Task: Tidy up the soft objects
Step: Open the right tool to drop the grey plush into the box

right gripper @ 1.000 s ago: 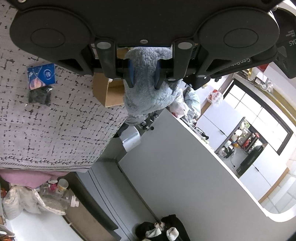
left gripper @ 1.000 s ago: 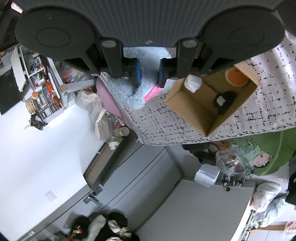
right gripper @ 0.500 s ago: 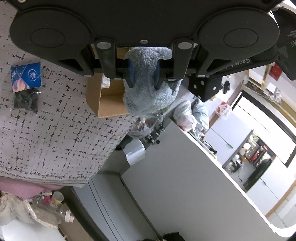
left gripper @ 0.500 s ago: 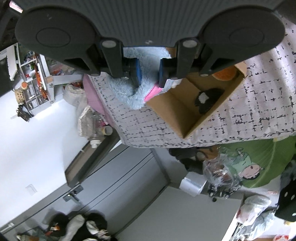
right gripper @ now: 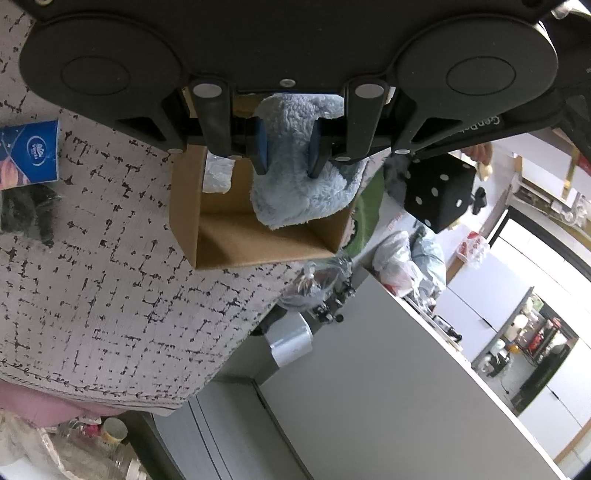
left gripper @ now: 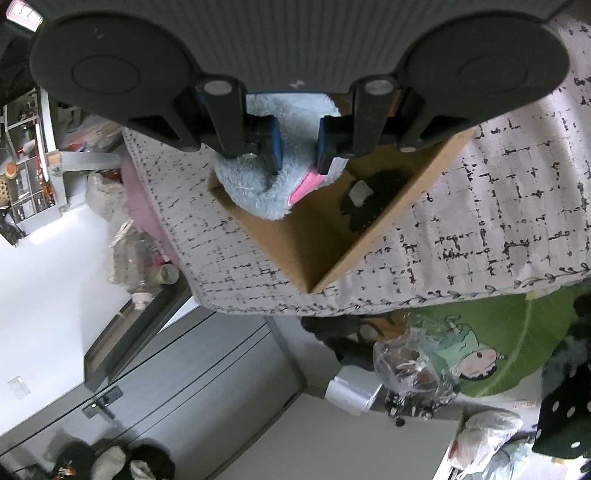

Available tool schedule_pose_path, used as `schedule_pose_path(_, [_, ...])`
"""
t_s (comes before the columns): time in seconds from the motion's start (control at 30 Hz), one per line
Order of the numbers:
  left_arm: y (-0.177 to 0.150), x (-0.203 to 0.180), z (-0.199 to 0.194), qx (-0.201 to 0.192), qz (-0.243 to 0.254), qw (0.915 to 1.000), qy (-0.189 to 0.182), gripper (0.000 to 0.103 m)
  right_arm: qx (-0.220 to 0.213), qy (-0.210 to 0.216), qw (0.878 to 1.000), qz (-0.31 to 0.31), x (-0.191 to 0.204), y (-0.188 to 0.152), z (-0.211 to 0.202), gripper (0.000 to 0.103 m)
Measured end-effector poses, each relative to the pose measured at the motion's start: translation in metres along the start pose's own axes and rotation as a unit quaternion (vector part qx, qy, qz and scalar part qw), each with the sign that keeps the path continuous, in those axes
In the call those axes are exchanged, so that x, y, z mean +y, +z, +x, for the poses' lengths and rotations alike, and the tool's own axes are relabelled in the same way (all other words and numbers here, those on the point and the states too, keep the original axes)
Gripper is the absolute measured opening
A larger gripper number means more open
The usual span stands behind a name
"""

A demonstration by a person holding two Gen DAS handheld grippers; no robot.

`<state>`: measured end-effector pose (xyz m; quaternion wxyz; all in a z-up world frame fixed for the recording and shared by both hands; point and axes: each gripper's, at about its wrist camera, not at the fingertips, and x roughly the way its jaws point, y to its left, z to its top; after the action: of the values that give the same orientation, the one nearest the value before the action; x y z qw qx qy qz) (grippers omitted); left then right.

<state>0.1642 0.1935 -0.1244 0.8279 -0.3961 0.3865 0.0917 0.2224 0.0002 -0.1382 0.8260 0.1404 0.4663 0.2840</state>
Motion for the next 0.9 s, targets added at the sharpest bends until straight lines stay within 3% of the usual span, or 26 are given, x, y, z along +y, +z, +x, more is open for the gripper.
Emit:
schedule_pose_path(0.37, [-0.001,0.007,0.021,0.026,0.000,0.9990,0.036,0.019,0.029,-0.022,0.999,0.000,-0.008,-0.004,0.023,0.027])
schedule_pose_path(0.53, [-0.001,0.002,0.011,0.009,0.009,0.9980,0.062,0.023,0.025,-0.018,1.000,-0.001,-0.009,-0.004,0.014,0.028])
schedule_pose_path(0.7, [-0.001,-0.006,-0.005,0.002,0.013,0.9982,0.059,0.024,0.012,-0.009,1.000,0.003,-0.009,-0.003,-0.006,0.028])
schedule_pose_path(0.9, [-0.010,-0.026,-0.021,-0.001,0.038,0.9962,0.078,0.047,-0.007,-0.011,1.000,0.003,-0.015,-0.006,-0.037,0.036])
